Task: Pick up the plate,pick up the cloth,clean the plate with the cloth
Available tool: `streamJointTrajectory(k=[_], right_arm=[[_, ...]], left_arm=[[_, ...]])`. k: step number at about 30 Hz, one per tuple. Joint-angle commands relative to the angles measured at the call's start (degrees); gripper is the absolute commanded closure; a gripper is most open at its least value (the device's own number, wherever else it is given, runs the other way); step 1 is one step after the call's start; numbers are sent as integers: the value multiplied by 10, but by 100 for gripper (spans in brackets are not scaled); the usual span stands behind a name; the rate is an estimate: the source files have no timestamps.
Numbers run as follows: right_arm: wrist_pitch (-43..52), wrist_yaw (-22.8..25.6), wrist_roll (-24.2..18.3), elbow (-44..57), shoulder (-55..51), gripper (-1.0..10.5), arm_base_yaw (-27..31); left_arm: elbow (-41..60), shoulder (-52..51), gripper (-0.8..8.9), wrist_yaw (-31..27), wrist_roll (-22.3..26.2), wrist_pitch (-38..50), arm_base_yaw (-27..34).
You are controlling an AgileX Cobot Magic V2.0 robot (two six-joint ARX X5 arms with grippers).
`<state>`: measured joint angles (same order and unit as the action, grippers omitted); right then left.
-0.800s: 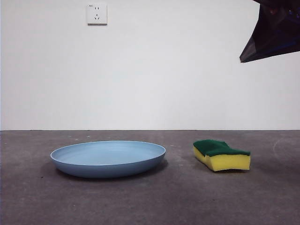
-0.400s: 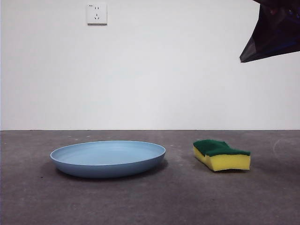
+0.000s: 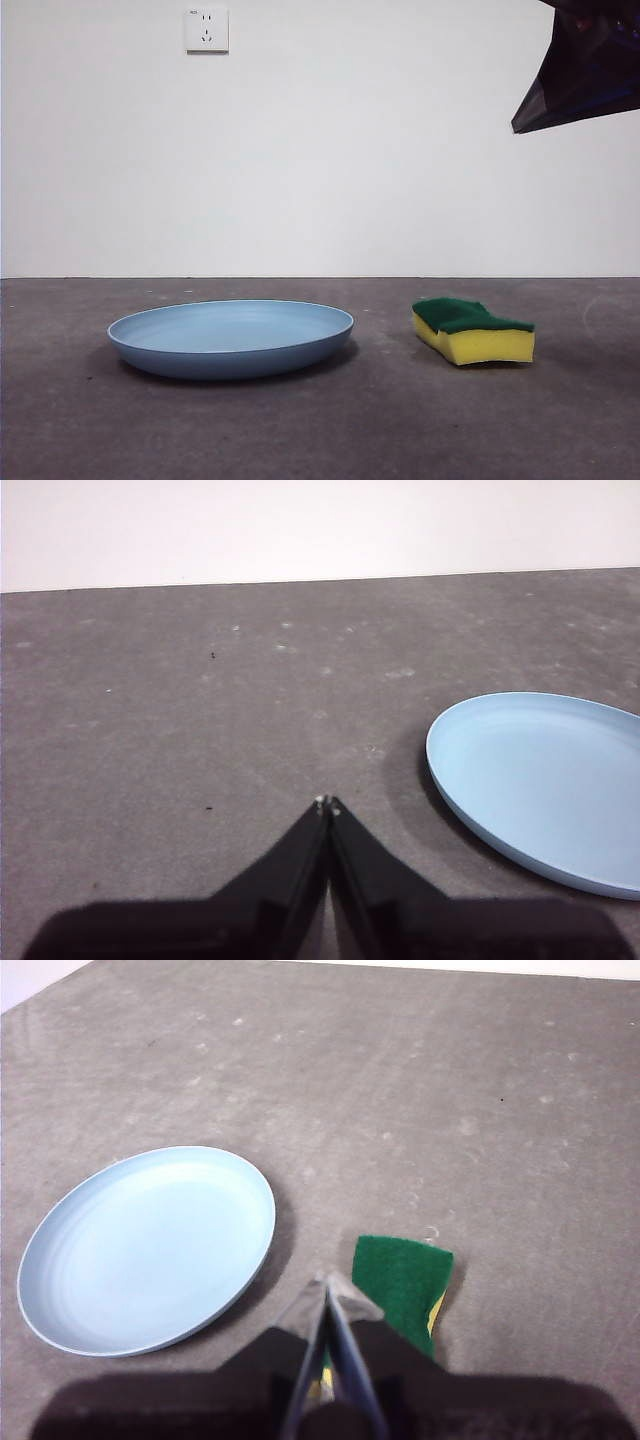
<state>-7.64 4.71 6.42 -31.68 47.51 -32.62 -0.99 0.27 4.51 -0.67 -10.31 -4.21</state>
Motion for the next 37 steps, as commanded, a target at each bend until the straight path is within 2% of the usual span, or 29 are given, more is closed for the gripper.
streamJointTrajectory(k=[1,8,11,13,22,26,29,32,37], right_arm=[[5,1,1,3,0,945,0],[3,2,-2,3,0,945,0],[-28,13,-64,3,-27,945,10],[-51,16,-75,4,-52,945,28],[-56,12,-73,63,-211,946,178],[-56,12,-74,100,-289,946,227],[-50,6,-73,134,-340,945,252],[-35,-24,-74,170,-382,946,267],[-26,-43,-70,225,-431,946,270]], left_arm=[[8,0,814,1,-4,2,2],[8,0,814,0,-4,2,2],[8,0,814,1,-4,2,2],[8,0,814,0,-4,2,2],[8,0,814,1,-4,2,2],[8,0,814,1,-4,2,2],[8,0,814,1,-4,2,2],[8,0,814,1,-4,2,2],[8,0,814,1,-4,2,2]])
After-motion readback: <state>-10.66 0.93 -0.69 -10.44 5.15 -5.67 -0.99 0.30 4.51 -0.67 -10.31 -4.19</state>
